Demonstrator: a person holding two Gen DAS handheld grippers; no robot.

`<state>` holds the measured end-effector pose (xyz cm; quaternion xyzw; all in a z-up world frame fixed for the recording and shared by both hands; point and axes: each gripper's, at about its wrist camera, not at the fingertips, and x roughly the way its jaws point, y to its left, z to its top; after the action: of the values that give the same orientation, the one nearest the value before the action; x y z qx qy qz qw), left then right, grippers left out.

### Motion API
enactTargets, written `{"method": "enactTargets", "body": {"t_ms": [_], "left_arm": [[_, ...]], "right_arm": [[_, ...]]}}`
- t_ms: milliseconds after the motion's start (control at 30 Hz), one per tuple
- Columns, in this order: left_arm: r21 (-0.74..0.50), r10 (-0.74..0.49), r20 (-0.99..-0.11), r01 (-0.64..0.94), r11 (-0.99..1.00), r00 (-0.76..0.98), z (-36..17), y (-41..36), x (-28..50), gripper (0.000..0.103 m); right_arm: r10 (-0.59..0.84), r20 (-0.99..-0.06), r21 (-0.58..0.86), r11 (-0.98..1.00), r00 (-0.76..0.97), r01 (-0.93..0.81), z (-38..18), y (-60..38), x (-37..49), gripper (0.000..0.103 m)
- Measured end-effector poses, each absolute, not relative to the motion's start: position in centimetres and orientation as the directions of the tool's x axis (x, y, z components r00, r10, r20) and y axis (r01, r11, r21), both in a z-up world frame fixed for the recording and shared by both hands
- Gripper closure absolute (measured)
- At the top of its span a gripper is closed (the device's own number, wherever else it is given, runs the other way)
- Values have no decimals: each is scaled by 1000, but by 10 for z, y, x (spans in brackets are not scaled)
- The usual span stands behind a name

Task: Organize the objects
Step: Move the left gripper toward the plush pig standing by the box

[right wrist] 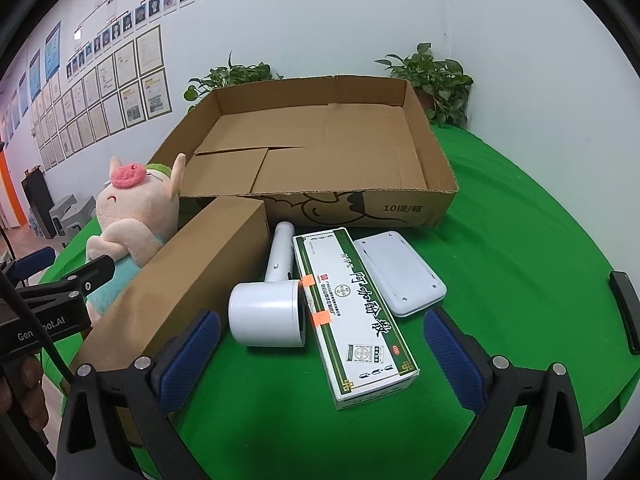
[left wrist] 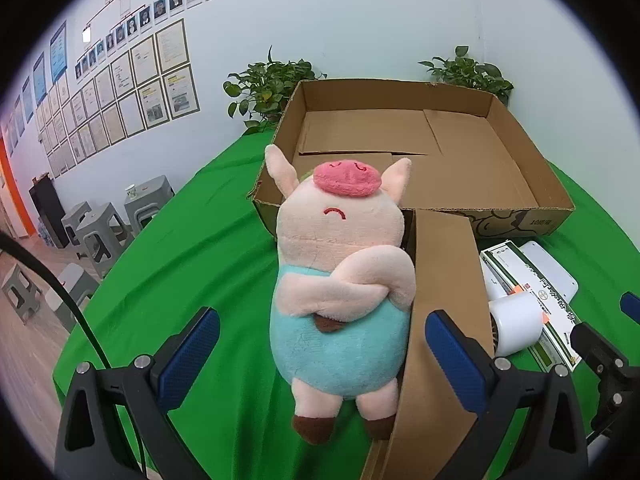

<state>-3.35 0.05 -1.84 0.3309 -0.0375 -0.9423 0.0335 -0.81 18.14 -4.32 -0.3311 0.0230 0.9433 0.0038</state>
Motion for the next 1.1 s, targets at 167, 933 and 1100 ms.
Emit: {"method": "enactTargets", "body": {"t_ms": [167,933,1100], "left_arm": [[85,-76,-627,29,-996,-776,-17,1,-32,1],[60,-57,-657,24,-998,-752,-24,-3,-33,1],[54,-50,-662,19,-998,-748,-26,-3,-35,1]], "right_arm": [[-7,-618,43,-999,-786,-25,-41,184,-7,1],[-13,-622,53,-998,-783,-25,-49,185,-2,1],[-15,-623,58,-998,-782,-27,-51,186,-2,1]]}}
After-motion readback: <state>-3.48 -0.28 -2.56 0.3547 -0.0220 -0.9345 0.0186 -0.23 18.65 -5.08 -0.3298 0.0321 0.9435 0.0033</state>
